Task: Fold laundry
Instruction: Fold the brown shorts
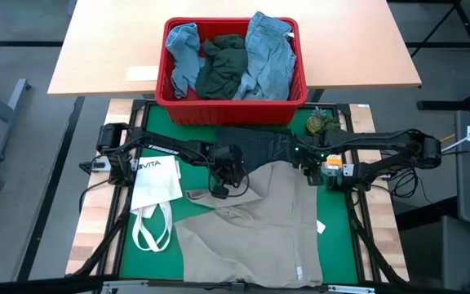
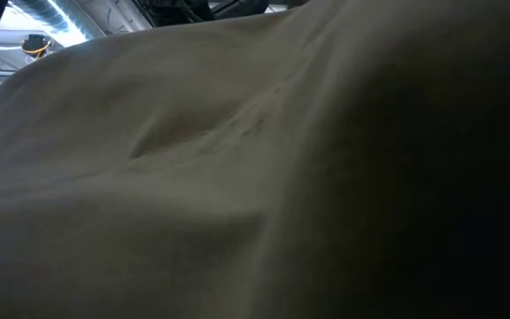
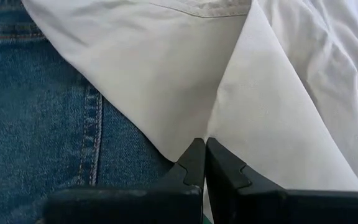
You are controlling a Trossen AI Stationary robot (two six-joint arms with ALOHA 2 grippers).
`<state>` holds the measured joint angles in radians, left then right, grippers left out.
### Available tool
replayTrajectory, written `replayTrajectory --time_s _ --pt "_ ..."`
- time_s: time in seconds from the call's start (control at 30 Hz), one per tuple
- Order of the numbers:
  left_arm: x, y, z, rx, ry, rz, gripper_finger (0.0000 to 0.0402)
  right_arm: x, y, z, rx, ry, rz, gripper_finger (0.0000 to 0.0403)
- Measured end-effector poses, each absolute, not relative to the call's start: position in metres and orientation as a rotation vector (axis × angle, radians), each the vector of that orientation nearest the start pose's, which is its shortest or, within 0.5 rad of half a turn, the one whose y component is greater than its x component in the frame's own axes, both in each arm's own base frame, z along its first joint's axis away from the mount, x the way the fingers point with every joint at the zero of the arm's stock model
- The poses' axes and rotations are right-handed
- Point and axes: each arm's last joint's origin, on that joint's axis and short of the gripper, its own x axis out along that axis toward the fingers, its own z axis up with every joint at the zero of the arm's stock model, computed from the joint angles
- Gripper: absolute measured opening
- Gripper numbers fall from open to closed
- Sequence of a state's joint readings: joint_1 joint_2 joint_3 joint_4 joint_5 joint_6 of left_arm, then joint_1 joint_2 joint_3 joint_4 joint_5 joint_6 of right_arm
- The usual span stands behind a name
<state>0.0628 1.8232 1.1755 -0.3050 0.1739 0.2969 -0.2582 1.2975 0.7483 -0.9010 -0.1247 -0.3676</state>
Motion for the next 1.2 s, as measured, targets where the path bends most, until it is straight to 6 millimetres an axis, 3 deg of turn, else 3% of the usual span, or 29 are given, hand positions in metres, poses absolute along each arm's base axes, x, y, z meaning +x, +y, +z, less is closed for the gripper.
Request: replayTrajectory --time_s 0.5,0.6,0.7,0.8,0.93,1.2 --pt "0.372 0.018 0.180 0.135 0.933 -0.234 0.0000 0.215 -0.051 0.146 0.014 1.521 0.232 0.0150" --pt "0.372 0.018 0.180 0.135 0.933 -0.233 0.0000 0.217 -0.052 0.141 0.024 1.540 0.238 0.0119" --pt "0.372 0.018 0.181 0.133 0.933 -0.229 0.0000 0.217 -0.053 0.141 0.032 1.554 0.201 0.0060" --pt "0.370 0.018 0.187 0.137 0.922 -0.218 0.0000 0.217 -0.052 0.144 0.037 1.570 0.179 0.0013" --pt "0.363 0.020 0.203 0.165 0.907 -0.166 0.0000 0.218 -0.054 0.157 0.037 1.605 0.171 0.0027" --pt "0.345 0.024 0.227 0.180 0.942 -0.064 0.0000 0.227 -0.060 0.195 -0.058 1.704 0.091 0.0011"
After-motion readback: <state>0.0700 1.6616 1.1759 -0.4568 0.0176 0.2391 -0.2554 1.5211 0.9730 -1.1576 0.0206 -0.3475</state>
